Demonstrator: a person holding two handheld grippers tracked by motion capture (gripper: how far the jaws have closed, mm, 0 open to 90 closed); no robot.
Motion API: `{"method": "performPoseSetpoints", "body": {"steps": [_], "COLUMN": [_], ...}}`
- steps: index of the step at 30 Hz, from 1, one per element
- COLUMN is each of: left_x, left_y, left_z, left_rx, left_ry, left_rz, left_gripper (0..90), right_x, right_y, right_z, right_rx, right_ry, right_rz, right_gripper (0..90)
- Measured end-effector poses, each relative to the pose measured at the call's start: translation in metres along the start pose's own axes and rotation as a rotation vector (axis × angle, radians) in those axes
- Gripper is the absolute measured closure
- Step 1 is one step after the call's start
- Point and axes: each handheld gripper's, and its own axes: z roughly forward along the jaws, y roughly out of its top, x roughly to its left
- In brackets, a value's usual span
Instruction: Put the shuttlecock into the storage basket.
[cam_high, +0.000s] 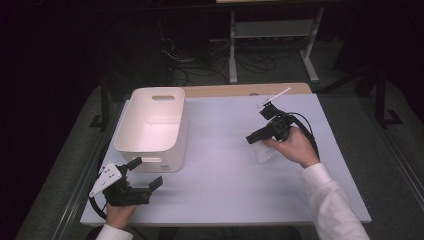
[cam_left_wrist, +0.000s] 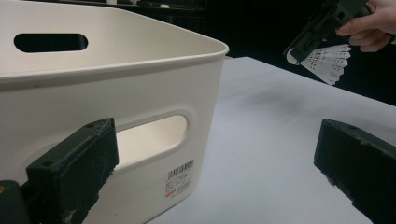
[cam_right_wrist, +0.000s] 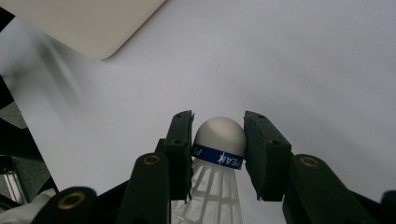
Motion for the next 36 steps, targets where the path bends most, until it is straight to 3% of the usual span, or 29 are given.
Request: {"method": "performPoseSetpoints", "body": {"steps": [22,36], "left_x": [0.0,-0.001], "left_y": [0.0,0.0], "left_z": [0.0,0.0], "left_rx": [-0.002,-0.003], "left_ry": [-0.001,-0.001], "left_rz": [0.002,0.0], "left_gripper": [0.0,0.0], "right_x": [0.017,0.028], "right_y": [0.023,0.037], "right_z": [0.0,0.004], "right_rx": [-0.04,-0.047], "right_ry": [0.041,0.039], "right_rz": [-0.049,-0.082], "right_gripper": [62.3,62.3]}}
